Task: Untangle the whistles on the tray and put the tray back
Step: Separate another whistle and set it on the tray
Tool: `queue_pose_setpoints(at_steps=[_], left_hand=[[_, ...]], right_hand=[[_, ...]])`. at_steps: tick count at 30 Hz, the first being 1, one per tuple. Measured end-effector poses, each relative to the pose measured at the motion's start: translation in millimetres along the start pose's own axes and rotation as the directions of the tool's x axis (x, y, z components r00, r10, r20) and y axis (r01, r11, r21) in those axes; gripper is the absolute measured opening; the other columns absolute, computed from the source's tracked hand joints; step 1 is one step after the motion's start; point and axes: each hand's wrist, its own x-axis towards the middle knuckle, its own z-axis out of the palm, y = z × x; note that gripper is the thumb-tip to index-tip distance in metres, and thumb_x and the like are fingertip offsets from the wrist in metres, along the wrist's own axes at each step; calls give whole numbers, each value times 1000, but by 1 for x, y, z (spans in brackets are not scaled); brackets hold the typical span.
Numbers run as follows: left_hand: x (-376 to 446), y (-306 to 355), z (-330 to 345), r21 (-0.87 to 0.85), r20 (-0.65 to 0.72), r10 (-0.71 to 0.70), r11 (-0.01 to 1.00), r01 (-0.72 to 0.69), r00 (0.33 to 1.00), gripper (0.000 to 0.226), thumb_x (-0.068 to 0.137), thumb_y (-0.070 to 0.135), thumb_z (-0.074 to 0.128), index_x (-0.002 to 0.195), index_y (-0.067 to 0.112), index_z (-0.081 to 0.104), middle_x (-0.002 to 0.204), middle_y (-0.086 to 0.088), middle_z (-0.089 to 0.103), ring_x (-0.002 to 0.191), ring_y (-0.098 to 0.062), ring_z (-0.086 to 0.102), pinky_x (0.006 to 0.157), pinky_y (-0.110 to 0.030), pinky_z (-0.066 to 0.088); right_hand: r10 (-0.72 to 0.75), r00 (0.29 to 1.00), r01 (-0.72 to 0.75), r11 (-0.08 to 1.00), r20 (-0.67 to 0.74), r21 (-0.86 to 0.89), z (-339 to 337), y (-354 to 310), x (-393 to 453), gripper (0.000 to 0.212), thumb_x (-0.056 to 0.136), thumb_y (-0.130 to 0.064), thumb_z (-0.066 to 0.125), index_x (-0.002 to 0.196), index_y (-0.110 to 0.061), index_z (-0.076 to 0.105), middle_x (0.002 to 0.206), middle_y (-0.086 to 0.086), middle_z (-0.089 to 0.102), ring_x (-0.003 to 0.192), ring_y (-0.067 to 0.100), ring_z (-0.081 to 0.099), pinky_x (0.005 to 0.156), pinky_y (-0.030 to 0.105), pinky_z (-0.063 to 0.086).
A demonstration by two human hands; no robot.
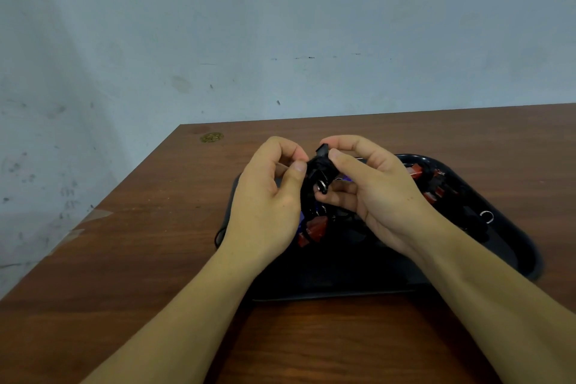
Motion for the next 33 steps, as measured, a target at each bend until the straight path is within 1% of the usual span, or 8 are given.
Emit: queue_pose_setpoints(at_steps=[8, 11, 14, 17, 20, 23, 27, 33], left_hand=[[1, -5, -1, 17, -21, -14, 1000, 14, 1000, 16, 94, 16, 62, 88, 30, 65, 84, 9, 64, 70, -16, 60, 69, -35, 49], [-1, -2, -2, 12, 0, 11, 1000, -11, 1000, 7, 89, 26, 66, 96, 28, 67, 89, 9, 66, 77, -14, 63, 68, -34, 53], [-4, 0, -2, 137, 52, 98, 985, -104, 994, 29, 82, 37, 71, 110, 31, 66, 95, 16, 62, 84, -11, 61, 68, -22, 48], [-4, -1, -2, 293, 72, 169, 938, -183, 983, 35, 82, 34, 76, 115, 34, 64, 94, 21, 57, 84, -8, 58, 67, -16, 42], [-4, 0, 0, 327, 43, 176, 928, -180, 983, 32, 84, 30, 77, 114, 31, 66, 97, 18, 63, 86, -4, 60, 69, -21, 48], [-4, 0, 3, 318, -10, 182, 933, -169, 983, 29, 86, 31, 75, 114, 26, 68, 100, 13, 68, 89, -4, 63, 72, -29, 55], [-3, -2, 5, 317, -35, 186, 934, -165, 982, 34, 87, 30, 75, 118, 19, 68, 104, 8, 70, 93, -8, 66, 75, -33, 58], [-1, -2, 9, 240, -9, 135, 962, -129, 991, 31, 86, 23, 76, 114, 28, 66, 105, 12, 66, 95, -2, 63, 75, -28, 58]], right_hand=[[-107, 994, 105, 979, -1, -176, -4, 1, 0, 16, 101, -11, 58, 113, -15, 66, 80, 16, 69, 70, 16, 69, 71, 32, 61], [-187, 982, 185, 935, 23, -302, -4, 1, -1, 17, 100, -11, 58, 112, -19, 67, 93, 22, 68, 78, 15, 70, 71, 31, 60], [-220, 975, 219, 915, 34, -340, -4, 1, -2, 18, 100, -9, 58, 112, -19, 68, 94, 24, 66, 79, 16, 67, 68, 27, 59], [-206, 978, 205, 923, 32, -327, -4, 0, -2, 18, 100, -10, 59, 112, -19, 69, 87, 34, 55, 78, 21, 58, 68, 27, 59], [-171, 985, 171, 945, 28, -278, -4, 0, -3, 20, 99, -10, 60, 114, -18, 70, 82, 32, 56, 71, 16, 61, 73, 33, 61], [-153, 988, 151, 966, 8, -212, -2, 1, -3, 21, 98, -11, 62, 116, -17, 70, 78, 14, 68, 71, 14, 68, 76, 34, 62], [-144, 988, 133, 977, -55, -166, -1, 2, -2, 18, 96, -13, 64, 113, -8, 68, 67, 0, 67, 68, 10, 68, 72, 30, 62], [-86, 990, 66, 982, -109, -176, -2, 5, 0, 12, 98, -17, 63, 100, -8, 71, 69, -7, 67, 72, 15, 68, 75, 38, 63]])
